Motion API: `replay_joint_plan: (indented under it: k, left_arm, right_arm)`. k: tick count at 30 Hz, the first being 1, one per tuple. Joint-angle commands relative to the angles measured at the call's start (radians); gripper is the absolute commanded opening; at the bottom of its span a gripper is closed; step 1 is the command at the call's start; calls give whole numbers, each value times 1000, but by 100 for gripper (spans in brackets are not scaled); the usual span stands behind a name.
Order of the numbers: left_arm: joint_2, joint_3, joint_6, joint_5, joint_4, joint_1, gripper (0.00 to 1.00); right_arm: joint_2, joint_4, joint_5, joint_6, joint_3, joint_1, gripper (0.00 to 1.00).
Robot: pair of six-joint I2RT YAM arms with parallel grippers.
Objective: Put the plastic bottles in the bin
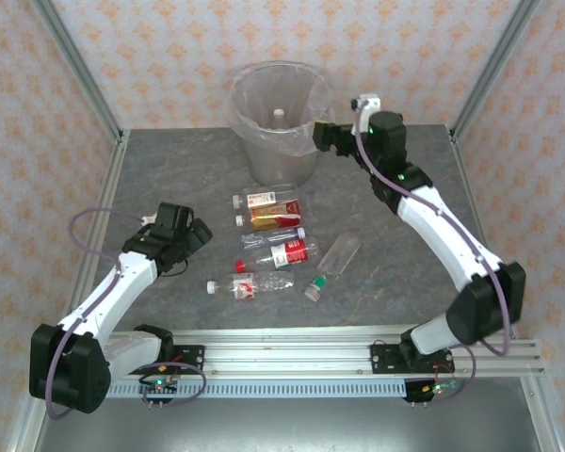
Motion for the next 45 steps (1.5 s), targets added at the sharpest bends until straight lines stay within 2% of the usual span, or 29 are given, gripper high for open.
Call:
replay_joint_plan:
  k: [1,4,9,14,18,22,33,36,42,45]
  left_arm:
    - [7,11,50,21,45,1,100]
    - [16,8,53,36,71,1,100]
    - [38,3,56,69,92,1,100]
    - [42,-6,55,81,112,0,100]
    - [45,-4,59,87,115,1,100]
    - [49,-11,58,79,124,1,100]
    - [65,-34,44,74,140,1,100]
    - [71,-32,47,75,140,1,100]
    - [85,-30,41,74,138,1,100]
    - [90,-32,41,72,137,1,100]
  right_arm:
    - [-102,62,136,87,-125,-2,99]
    - [-153,-34,189,141,-208,-1,99]
    - [-181,-242,153,281,-267,-2,99]
    - [-234,-212,127,406,-422,-2,99]
    - [-217,-336,156,514,-421,-2,99]
    - [-167,-491,116,575,-386,-1,99]
    - [-135,-484,23,833,-482,3,99]
    - [-91,-459,9,892,-510,38,99]
    - [-3,-447,65,912,-506,116,100]
    - [42,-442,87,884,-510,129,96]
